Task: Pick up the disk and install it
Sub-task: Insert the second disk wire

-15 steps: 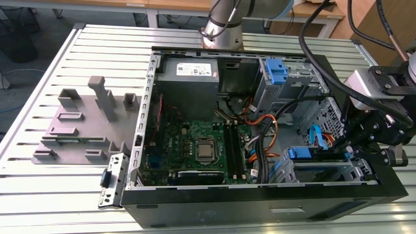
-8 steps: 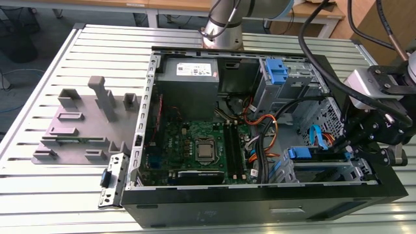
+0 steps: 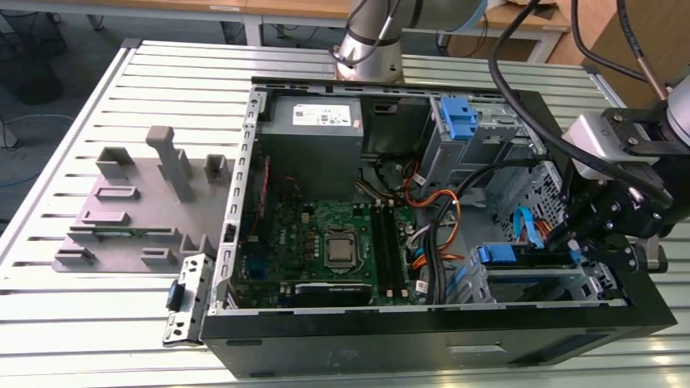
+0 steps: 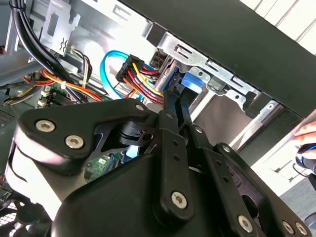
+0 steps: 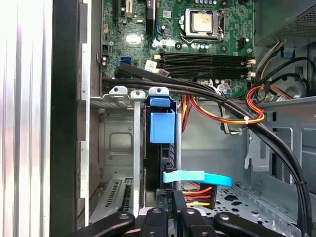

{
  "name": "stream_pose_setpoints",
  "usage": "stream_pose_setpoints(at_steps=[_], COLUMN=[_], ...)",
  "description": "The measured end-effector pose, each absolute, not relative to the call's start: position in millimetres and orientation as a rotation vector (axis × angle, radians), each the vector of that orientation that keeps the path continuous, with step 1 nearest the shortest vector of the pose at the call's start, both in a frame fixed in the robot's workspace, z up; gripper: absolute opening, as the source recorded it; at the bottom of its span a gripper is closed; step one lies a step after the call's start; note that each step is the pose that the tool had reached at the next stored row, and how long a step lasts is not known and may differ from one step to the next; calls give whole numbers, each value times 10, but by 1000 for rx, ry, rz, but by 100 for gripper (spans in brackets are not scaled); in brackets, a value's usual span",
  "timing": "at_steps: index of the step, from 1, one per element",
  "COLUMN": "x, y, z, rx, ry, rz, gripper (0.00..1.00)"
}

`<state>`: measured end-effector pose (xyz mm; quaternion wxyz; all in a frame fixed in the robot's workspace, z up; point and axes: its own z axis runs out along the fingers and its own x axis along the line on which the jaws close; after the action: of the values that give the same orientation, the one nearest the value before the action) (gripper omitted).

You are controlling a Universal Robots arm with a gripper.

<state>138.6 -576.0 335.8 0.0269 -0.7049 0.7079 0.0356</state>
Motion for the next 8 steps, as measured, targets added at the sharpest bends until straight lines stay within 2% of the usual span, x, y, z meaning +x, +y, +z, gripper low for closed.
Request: stream_pose_setpoints(at_steps=[8], x=[1384], y=[-5755], z=[3334], rx=[-2178], ry=[2187], rz=[109], gripper=[17])
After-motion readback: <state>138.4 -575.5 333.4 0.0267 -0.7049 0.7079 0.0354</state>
